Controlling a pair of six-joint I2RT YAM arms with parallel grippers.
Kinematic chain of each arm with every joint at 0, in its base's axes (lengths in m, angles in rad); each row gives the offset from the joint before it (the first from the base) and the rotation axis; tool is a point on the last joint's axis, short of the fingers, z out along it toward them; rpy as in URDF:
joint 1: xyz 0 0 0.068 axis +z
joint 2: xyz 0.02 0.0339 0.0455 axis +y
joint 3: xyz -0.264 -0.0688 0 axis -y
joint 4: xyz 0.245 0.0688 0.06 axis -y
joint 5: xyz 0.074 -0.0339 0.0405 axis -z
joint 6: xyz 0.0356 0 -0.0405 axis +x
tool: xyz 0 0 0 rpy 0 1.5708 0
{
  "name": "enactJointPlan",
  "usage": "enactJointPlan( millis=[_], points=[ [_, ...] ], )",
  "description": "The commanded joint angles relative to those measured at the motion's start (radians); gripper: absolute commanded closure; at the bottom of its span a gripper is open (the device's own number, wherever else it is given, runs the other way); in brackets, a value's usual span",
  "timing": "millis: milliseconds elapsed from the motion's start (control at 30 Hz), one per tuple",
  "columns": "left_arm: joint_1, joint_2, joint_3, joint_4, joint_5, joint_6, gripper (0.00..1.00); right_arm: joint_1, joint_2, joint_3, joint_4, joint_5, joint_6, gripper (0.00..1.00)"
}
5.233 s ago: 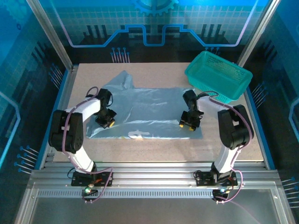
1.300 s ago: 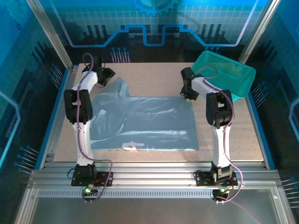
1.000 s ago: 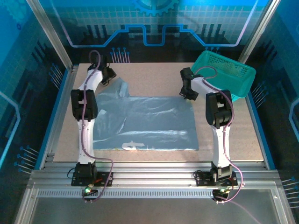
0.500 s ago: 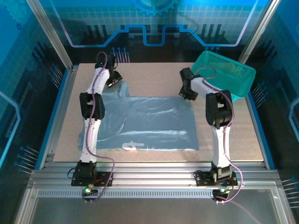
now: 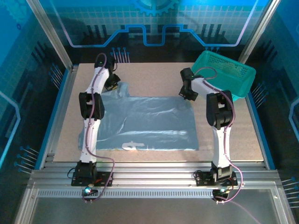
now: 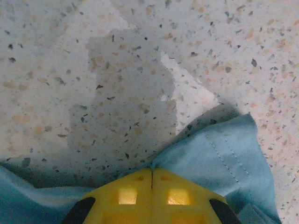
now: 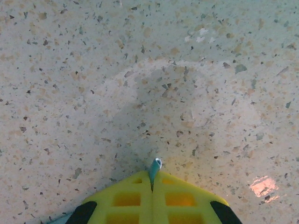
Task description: Fold and stack the t-shirts
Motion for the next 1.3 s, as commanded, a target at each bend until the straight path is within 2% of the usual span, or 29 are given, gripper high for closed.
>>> enactJointPlan(
  millis=[0, 167, 400, 767, 967, 1267],
  points=[
    [-0.003, -0.065, -0.079, -0.044, -0.058, 0.033, 1.00, -0.003, -0.048, -0.009, 0.004, -0.013, -0.016, 1.00],
    [-0.004, -0.233, -0.213, 0.121, -0.072, 0.040, 1.00, -0.003, -0.070, -0.003, 0.028, -0.021, -0.050, 1.00],
    [-0.004, -0.398, -0.375, 0.248, -0.035, 0.044, 1.00, -0.006, -0.104, 0.002, 0.036, -0.042, -0.076, 1.00],
    [0.000, -0.594, -0.657, 0.298, -0.013, 0.054, 1.00, -0.014, -0.174, -0.104, 0.046, -0.063, -0.112, 1.00],
    [-0.001, -0.804, -0.942, 0.362, -0.013, 0.007, 1.00, -0.015, -0.230, -0.190, 0.073, -0.079, -0.137, 1.00],
    [0.009, -1.144, -1.273, 0.350, -0.145, -0.083, 1.00, -0.016, -0.286, -0.251, 0.064, -0.066, -0.178, 1.00]
  ],
)
